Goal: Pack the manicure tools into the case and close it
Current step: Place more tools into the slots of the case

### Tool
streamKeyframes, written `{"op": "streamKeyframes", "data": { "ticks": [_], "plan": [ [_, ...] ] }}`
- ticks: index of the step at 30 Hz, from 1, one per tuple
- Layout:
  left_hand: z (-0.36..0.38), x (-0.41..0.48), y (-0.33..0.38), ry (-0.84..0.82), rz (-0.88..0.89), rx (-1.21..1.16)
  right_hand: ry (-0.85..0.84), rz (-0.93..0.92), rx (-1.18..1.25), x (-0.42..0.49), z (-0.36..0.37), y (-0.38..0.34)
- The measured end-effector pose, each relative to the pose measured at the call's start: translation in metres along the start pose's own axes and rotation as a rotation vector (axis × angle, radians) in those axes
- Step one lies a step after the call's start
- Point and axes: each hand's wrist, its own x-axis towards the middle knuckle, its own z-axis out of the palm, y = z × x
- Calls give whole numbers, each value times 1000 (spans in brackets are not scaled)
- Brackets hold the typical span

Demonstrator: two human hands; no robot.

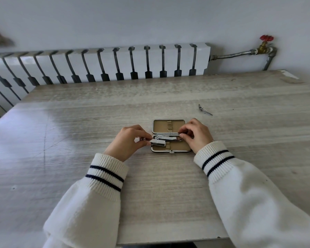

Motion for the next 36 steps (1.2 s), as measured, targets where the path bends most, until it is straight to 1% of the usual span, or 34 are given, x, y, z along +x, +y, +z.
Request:
{"op": "streamKeyframes", "data": {
  "ticks": [26,36],
  "plan": [
    [-4,-3,2,-82,-2,-7,-12,6,-13,-1,0,-1],
    [0,-1,4,-75,5,1,-11,12,-6,-1,-1,-2]
  ]
}}
